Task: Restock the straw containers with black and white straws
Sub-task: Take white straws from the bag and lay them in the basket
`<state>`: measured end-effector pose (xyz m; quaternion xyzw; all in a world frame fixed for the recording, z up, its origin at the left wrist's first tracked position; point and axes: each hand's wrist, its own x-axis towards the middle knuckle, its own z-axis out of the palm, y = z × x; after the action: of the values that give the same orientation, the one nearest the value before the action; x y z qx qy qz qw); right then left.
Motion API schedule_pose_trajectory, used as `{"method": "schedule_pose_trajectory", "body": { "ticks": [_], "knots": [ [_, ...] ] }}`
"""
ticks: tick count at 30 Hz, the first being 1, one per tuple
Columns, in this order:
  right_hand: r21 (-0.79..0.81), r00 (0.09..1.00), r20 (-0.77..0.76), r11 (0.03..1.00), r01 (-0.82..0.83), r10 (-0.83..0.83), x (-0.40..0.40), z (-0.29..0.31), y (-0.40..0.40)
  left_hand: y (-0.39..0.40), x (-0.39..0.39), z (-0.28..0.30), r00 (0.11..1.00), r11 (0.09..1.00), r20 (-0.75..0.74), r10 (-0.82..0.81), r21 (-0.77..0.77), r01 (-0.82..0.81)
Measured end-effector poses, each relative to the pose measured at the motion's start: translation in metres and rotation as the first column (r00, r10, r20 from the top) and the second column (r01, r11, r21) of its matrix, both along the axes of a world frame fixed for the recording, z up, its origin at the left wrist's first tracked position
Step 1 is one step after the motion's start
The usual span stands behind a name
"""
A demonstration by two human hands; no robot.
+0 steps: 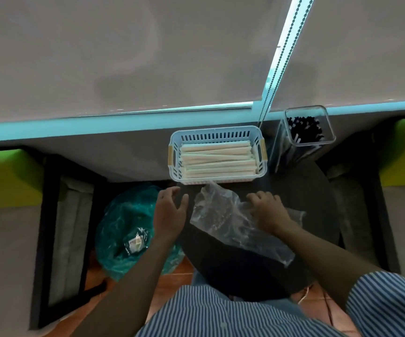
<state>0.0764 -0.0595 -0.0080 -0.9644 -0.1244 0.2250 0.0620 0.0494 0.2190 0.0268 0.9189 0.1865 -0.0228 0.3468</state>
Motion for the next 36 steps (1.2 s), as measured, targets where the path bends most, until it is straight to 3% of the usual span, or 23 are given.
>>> {"method": "schedule_pose_trajectory", "body": {
  "ticks": [6, 8, 11, 13, 16, 19, 24, 29, 32, 36],
  "knots": [
    [0.431, 0.919, 0.328, 0.9, 0.063, -0.221, 0.004, 0.028, 0.02, 0.012, 0.055, -0.01, 0.979, 0.979, 0.102, -0.174, 0.127, 0.16],
    [0.545, 0.878, 0.331, 0.83, 0.121, -0.345, 0.019, 0.04, 0.035, 0.016, 0.073, -0.017, 0.969, 0.959, 0.046, -0.243, 0.16, 0.233],
    [0.634, 0.839, 0.179, 0.712, 0.301, -0.514, 0.053, 0.052, 0.057, 0.016, 0.09, -0.022, 0.968, 0.97, -0.112, -0.224, 0.066, 0.232],
    [0.576, 0.815, 0.053, 0.684, 0.447, -0.577, 0.076, 0.055, 0.068, 0.018, 0.096, -0.026, 0.958, 0.971, -0.171, -0.229, 0.025, 0.237],
    [0.357, 0.744, -0.142, 0.667, 0.654, -0.653, 0.102, 0.05, 0.077, 0.026, 0.1, -0.031, 0.935, 0.959, -0.227, -0.273, 0.009, 0.282],
    [0.206, 0.678, -0.259, 0.647, 0.734, -0.688, 0.117, 0.036, 0.081, 0.029, 0.102, -0.03, 0.935, 0.959, -0.224, -0.276, 0.007, 0.285],
    [0.115, 0.673, -0.187, 0.664, 0.738, -0.716, 0.123, 0.02, 0.086, 0.032, 0.103, -0.027, 0.938, 0.959, -0.208, -0.279, -0.001, 0.285],
    [-0.006, 0.734, -0.05, 0.735, 0.678, -0.677, 0.115, 0.014, 0.099, 0.033, 0.1, -0.025, 0.943, 0.961, -0.187, -0.277, -0.029, 0.277],
    [-0.029, 0.77, -0.049, 0.771, 0.636, -0.636, 0.112, 0.011, 0.108, 0.034, 0.1, -0.024, 0.948, 0.965, -0.179, -0.263, -0.027, 0.262],
    [-0.019, 0.723, -0.06, 0.725, 0.688, -0.688, 0.115, 0.012, 0.107, 0.033, 0.101, -0.022, 0.954, 0.969, -0.171, -0.246, -0.012, 0.247]
  ]
}}
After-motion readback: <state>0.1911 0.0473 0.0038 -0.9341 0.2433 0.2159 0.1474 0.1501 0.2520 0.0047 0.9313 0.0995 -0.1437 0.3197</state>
